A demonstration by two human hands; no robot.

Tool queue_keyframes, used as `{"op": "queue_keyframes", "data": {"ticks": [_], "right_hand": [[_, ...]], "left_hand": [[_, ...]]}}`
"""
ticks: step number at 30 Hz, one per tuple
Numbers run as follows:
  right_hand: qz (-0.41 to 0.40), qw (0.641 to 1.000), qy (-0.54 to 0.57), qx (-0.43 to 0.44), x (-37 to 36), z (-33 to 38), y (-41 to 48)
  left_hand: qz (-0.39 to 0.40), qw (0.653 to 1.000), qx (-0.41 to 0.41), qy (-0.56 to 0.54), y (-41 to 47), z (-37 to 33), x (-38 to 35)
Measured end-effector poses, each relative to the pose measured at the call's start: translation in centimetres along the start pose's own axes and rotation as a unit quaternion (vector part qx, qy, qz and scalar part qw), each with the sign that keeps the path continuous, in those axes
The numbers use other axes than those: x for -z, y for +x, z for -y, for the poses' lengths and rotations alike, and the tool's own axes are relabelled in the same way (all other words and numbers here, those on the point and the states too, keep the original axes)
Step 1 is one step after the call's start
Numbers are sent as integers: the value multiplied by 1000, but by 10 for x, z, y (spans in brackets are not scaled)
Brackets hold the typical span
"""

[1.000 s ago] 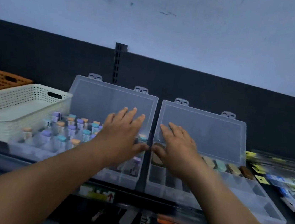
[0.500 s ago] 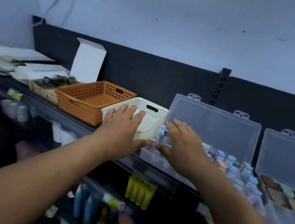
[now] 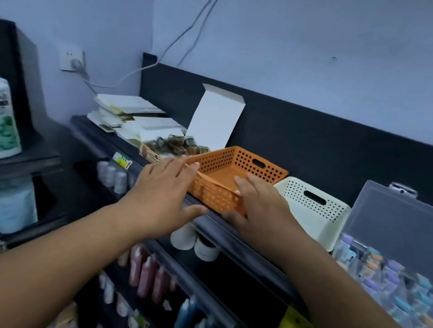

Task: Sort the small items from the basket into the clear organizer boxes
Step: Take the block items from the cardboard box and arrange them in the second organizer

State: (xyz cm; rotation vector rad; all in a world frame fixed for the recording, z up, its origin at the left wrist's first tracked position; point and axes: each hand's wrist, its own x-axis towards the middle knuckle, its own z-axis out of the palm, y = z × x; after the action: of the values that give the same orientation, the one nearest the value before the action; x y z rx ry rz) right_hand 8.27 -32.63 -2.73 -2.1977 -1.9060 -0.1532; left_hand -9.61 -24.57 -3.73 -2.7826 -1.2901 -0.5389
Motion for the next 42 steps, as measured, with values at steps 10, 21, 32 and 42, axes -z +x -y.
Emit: {"op": "queue_keyframes", "data": {"ticks": [10,21,32,42], "right_hand": [[13,999,17,47,-23,21,145],[89,996,9,23,-51,-2,290],[160,984,7,-81,-95,-4,378],[173,979,-46,-93,-125,8,409]], "left_hand": [[-4,998,69,2,83,99,-5],[16,997,59,-42,207,163,-46],[70,994,-20,-80,323,215,-93],[147,980,-108,-79,376,246,-141]]}}
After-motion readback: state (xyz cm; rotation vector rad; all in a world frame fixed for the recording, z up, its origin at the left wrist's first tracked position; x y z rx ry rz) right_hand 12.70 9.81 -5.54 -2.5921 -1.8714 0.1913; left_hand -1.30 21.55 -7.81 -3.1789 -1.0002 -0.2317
